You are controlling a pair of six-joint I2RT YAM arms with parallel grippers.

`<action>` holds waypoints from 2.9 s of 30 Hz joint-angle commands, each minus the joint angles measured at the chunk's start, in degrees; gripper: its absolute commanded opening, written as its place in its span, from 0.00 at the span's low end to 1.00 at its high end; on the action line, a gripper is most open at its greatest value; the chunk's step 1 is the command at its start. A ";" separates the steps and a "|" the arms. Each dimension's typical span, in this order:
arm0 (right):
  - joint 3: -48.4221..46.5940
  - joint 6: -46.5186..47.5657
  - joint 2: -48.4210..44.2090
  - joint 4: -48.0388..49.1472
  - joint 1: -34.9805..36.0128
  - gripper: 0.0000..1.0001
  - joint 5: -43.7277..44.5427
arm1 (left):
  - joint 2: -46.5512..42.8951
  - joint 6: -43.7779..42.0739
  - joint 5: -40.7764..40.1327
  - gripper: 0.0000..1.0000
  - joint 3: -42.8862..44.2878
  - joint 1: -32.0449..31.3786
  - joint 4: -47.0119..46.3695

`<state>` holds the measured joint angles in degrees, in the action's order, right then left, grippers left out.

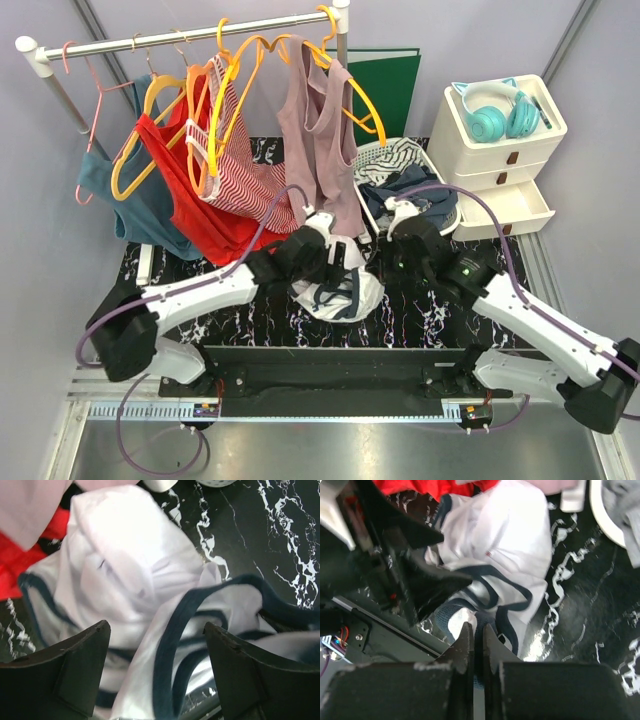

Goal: Place the tank top on the hanger

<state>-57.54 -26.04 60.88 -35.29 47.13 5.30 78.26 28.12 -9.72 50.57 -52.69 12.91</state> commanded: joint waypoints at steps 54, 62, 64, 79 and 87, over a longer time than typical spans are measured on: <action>-48.56 21.65 7.59 -7.61 -4.16 0.00 28.98 | -22.97 -13.26 -25.79 0.00 39.01 5.84 17.50; -24.05 10.16 1.09 -6.03 -4.16 0.03 24.94 | -22.54 -4.06 -14.22 0.00 24.69 5.75 17.24; -19.38 8.30 0.55 -5.93 -4.16 0.16 24.67 | -21.84 -2.38 -11.66 0.00 20.57 5.40 16.80; -28.76 8.12 5.91 -11.56 -4.16 0.98 7.36 | -13.04 3.26 -9.18 0.68 -0.28 0.83 7.13; -44.93 7.76 16.08 -8.23 -1.97 0.95 4.81 | -23.32 7.64 -12.86 0.99 -13.27 0.39 8.45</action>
<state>-93.76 -17.89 72.36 -46.92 43.29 12.86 60.95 32.36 -19.40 43.66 -52.05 22.74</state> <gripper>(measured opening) 0.958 0.987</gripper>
